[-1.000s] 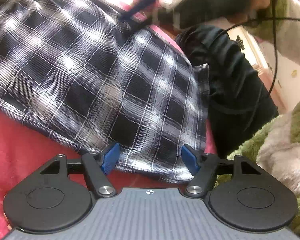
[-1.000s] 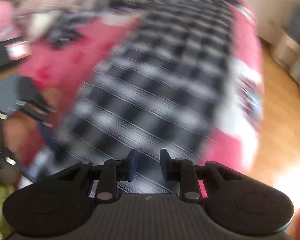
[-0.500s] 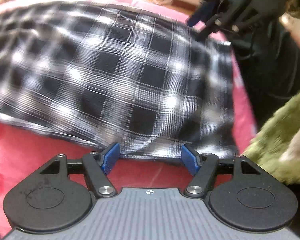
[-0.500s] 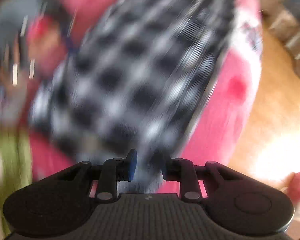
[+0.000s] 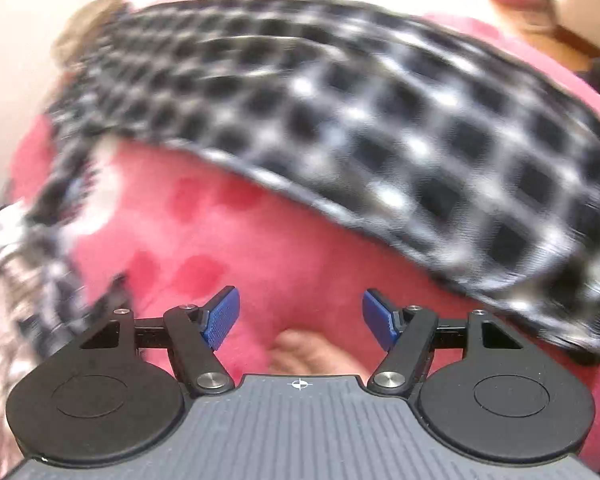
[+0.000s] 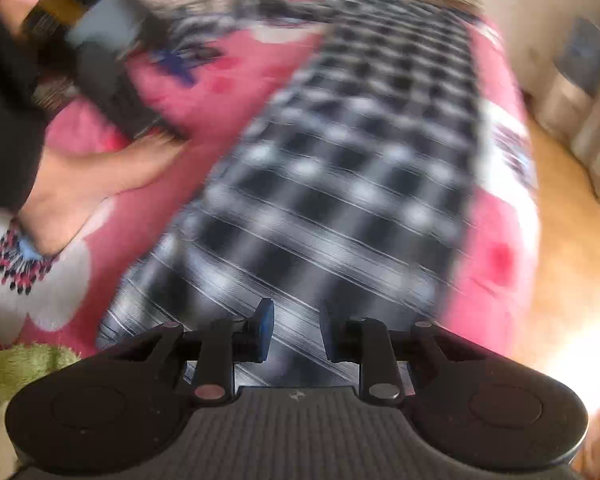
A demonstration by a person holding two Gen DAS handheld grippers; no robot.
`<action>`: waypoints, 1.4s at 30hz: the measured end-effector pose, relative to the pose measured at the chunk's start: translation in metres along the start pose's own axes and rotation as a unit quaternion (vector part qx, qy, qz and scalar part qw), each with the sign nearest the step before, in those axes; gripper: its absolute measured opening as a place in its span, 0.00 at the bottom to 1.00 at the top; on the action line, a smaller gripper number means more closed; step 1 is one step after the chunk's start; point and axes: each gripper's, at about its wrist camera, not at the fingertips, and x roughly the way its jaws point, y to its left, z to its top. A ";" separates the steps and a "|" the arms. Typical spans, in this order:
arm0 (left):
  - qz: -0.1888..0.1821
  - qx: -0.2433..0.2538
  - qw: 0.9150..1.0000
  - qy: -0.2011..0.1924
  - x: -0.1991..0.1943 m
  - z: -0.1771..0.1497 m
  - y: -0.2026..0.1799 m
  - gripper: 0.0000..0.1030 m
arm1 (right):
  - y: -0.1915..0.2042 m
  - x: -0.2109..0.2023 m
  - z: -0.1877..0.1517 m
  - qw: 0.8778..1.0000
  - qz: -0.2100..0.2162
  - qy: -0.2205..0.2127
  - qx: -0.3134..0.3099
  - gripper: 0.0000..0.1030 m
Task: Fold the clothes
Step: 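Move both grippers to the crumpled dark plaid shirt beside the folded one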
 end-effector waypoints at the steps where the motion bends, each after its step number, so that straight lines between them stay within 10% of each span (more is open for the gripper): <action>1: 0.006 -0.004 1.000 0.002 -0.005 0.001 0.003 0.66 | 0.017 0.013 -0.014 0.999 0.014 0.021 -0.028 0.25; 4: 0.026 -0.008 0.999 0.017 -0.017 0.001 0.010 0.66 | 0.063 0.009 -0.048 0.990 0.018 0.033 -0.138 0.27; 6: 0.037 -0.026 0.998 0.033 -0.030 0.002 0.016 0.66 | 0.067 -0.011 -0.049 0.985 0.093 0.043 -0.139 0.25; 9: -0.015 -0.096 0.995 0.028 -0.040 0.009 0.020 0.71 | 0.056 -0.028 -0.045 0.985 0.074 0.021 -0.152 0.26; 19: -0.066 -0.135 0.988 -0.026 0.003 0.022 0.027 0.71 | -0.047 -0.046 0.044 0.995 -0.012 -0.101 -0.006 0.27; 23: -0.034 -0.175 0.983 -0.048 0.010 -0.004 0.035 0.71 | -0.090 -0.041 0.068 0.987 -0.007 -0.142 0.070 0.29; 34: 0.093 -0.339 0.923 -0.157 -0.009 -0.100 0.086 0.72 | -0.074 0.082 0.175 0.990 0.028 -0.118 0.065 0.29; 42: 0.155 -0.393 0.895 -0.145 0.013 -0.122 0.135 0.72 | -0.031 0.163 0.240 0.994 0.064 -0.085 0.018 0.29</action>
